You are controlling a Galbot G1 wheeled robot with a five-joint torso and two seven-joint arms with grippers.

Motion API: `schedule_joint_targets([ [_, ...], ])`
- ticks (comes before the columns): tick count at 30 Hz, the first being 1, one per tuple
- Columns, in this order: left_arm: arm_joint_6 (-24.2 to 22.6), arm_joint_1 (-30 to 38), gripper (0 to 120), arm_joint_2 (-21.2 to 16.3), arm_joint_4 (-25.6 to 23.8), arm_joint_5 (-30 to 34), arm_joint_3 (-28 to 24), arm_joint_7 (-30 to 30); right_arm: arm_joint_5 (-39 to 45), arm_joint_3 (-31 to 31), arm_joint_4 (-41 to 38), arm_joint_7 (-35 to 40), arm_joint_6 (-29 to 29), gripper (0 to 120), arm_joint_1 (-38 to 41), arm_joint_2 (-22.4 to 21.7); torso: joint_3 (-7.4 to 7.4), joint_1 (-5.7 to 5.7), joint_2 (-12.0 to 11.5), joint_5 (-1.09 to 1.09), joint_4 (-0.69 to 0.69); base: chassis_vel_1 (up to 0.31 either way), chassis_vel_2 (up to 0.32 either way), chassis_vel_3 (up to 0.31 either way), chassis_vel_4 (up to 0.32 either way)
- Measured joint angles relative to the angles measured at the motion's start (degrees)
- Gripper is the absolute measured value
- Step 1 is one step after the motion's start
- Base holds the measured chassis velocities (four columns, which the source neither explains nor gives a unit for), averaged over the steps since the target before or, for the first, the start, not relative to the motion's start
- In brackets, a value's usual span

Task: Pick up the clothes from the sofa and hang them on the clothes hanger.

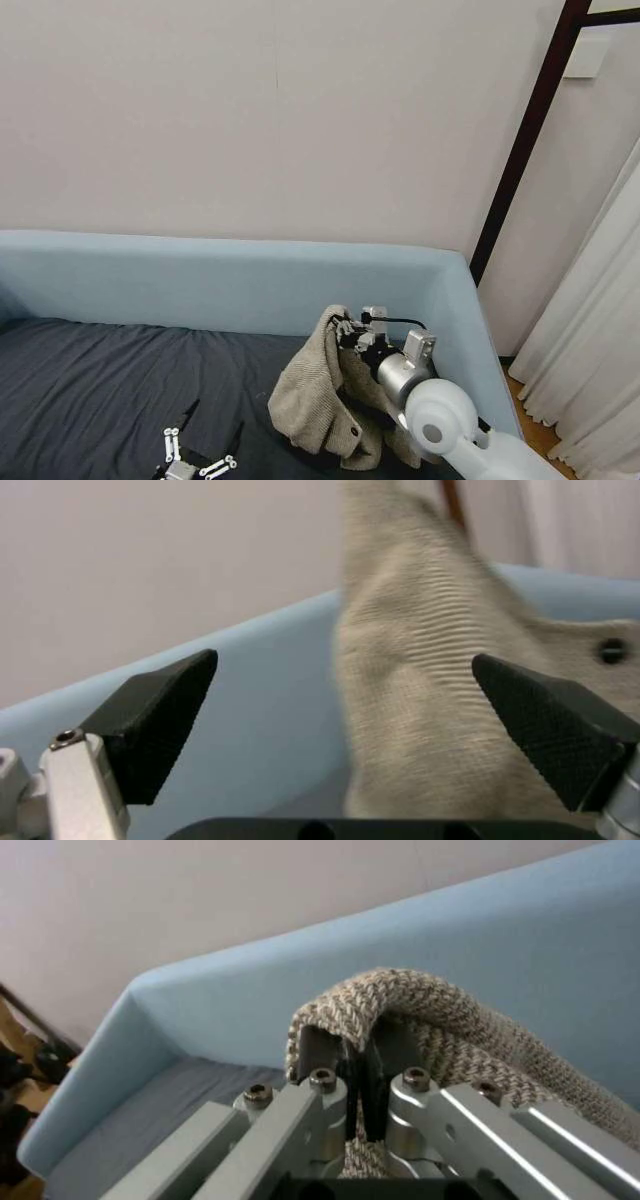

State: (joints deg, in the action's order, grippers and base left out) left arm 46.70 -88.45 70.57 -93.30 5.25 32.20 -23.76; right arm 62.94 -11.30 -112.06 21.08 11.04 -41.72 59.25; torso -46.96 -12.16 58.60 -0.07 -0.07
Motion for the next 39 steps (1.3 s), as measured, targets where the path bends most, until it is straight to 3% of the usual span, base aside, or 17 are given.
schedule_joint_targets([
  [5, 0.38, 5.18, 100, -0.87, 3.77, 0.47, -1.87, -7.29, -0.07, -0.46, 2.37, -0.39, -0.76, 0, 0.92, 2.39, 0.00, 0.00, 0.00, 0.01, 0.00, 0.000, 0.000, 0.000, 0.000],
  [16, 0.26, 12.93, 100, 1.66, 15.00, -4.71, -7.18, -6.57, 1.15, 0.19, 1.92, -0.30, -1.20, 0, 2.57, 3.92, 0.00, 0.00, 0.00, 0.02, -0.01, 0.000, 0.000, 0.000, 0.000],
  [25, 0.41, 13.39, 100, 2.61, 13.93, -6.91, -8.68, -4.10, 0.58, 0.17, 2.70, -0.58, -1.35, 0, 3.57, 5.09, 0.00, 0.00, 0.00, 0.03, 0.01, 0.000, 0.000, 0.000, 0.000],
  [32, -0.26, 10.36, 100, 3.91, 7.55, -8.64, -8.41, -3.14, -0.18, 0.20, 4.23, -1.01, -1.69, 0, 3.98, 5.64, 0.00, 0.00, 0.00, 0.04, 0.01, 0.000, 0.000, 0.000, 0.000],
  [39, -1.39, 9.15, 100, 6.58, 6.24, -10.10, -10.00, -0.05, -0.57, 0.14, 4.84, -1.72, -1.73, 0, 3.98, 5.99, 0.00, 0.00, 0.00, 0.03, 0.00, 0.000, 0.000, 0.000, 0.000],
])
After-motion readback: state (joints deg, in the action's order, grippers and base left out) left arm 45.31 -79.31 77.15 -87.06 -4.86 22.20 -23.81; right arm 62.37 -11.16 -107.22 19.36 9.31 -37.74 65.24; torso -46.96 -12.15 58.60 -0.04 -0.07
